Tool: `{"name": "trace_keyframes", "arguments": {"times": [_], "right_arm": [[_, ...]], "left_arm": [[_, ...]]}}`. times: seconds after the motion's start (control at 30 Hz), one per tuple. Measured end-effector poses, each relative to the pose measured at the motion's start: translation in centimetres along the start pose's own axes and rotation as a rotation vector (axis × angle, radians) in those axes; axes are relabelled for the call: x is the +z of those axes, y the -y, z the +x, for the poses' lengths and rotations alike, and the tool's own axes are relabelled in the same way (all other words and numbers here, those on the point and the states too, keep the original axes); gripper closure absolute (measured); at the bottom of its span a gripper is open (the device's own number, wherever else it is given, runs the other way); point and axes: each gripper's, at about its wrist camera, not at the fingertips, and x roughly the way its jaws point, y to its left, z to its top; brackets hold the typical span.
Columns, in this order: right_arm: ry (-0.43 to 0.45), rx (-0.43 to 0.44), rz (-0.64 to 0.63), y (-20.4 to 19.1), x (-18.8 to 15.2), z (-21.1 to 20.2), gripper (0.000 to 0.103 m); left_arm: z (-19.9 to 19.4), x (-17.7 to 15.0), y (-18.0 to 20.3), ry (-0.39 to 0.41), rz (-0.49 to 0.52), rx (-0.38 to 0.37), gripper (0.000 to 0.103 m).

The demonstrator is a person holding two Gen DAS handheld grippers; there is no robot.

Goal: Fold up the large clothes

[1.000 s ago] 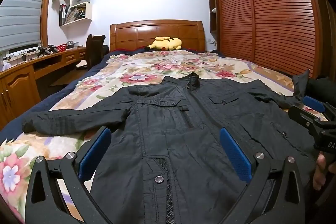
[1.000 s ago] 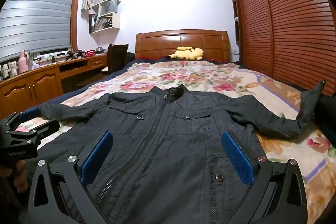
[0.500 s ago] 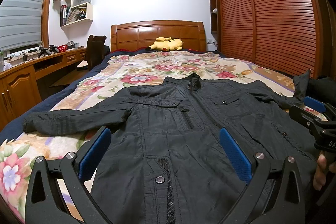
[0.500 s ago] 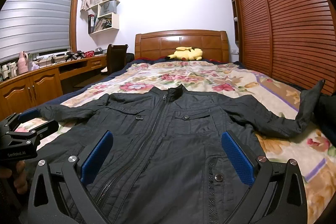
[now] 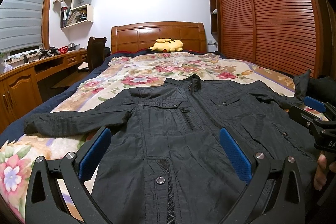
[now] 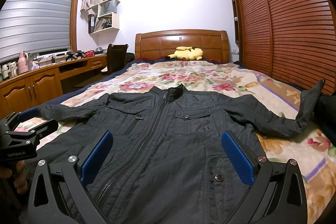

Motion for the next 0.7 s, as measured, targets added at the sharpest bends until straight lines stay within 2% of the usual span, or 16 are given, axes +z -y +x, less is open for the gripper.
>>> {"name": "trace_keyframes", "arguments": {"times": [0.7], "right_arm": [[0.001,-0.001,-0.001,0.03,-0.04,-0.01,0.0]], "left_arm": [[-0.05,0.01,-0.01,0.003,0.004,0.002,0.0]]}}
